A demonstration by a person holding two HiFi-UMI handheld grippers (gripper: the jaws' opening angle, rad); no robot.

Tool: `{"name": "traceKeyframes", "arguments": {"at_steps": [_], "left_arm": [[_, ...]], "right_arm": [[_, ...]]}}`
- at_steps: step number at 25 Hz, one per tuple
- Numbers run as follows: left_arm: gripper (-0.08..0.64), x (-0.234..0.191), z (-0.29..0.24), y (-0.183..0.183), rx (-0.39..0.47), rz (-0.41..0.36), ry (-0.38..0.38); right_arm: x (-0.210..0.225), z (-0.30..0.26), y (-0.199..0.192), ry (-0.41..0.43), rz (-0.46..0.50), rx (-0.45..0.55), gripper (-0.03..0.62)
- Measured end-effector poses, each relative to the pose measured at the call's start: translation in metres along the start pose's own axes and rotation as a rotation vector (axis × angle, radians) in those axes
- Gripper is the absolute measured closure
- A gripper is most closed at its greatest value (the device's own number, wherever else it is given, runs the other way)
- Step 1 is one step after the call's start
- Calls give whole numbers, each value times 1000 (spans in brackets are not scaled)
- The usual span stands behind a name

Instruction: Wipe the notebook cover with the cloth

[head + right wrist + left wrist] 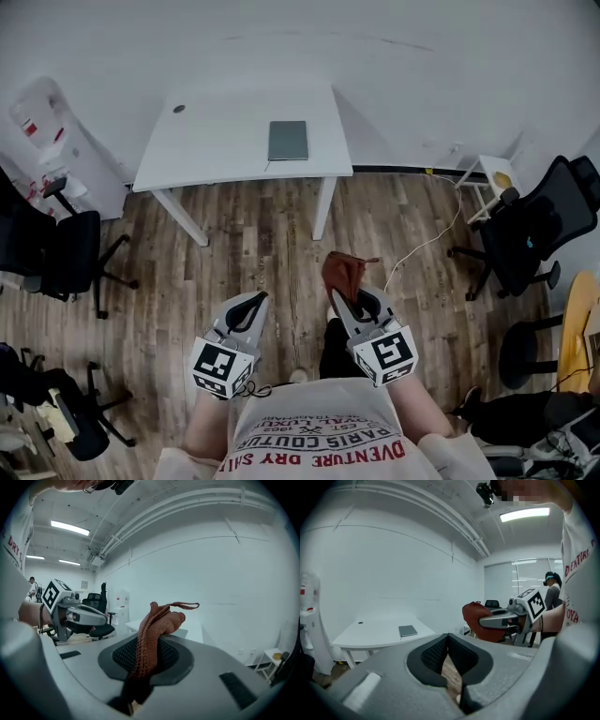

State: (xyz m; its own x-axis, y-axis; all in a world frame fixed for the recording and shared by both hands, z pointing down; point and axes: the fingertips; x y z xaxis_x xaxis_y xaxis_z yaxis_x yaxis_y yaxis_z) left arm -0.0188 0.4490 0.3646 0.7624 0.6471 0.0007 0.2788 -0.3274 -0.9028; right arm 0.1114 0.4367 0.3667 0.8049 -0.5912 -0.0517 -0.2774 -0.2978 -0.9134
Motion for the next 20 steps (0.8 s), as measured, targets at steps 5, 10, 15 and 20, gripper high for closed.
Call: {"name": "traceKeyframes", "arguments": {"at_steps": [5, 10, 15, 20], "left_arm": [[549, -32, -51, 29, 0, -10, 46], [551, -55, -109, 80, 5, -10, 69], [551, -92, -175, 117, 14, 24, 155], [551, -124, -229, 128, 0, 85, 180]], "right_arm": [[55, -55, 18, 41, 17, 15, 517], [123, -106, 47, 101, 50, 10, 517], [190, -154, 69, 155, 97, 21, 517], [250, -196, 73, 135, 49, 3, 517]]}}
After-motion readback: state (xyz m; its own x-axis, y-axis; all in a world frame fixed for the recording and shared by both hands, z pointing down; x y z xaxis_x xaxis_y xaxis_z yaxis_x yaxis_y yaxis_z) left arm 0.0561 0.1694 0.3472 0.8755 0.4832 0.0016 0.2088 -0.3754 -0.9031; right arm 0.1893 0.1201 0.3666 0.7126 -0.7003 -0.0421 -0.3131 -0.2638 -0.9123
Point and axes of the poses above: the fingertips, and each gripper's own axes: z backward along the fingers, x to its right, y out of its top, and after that the axes turned 12 degrees about -x, right-handed
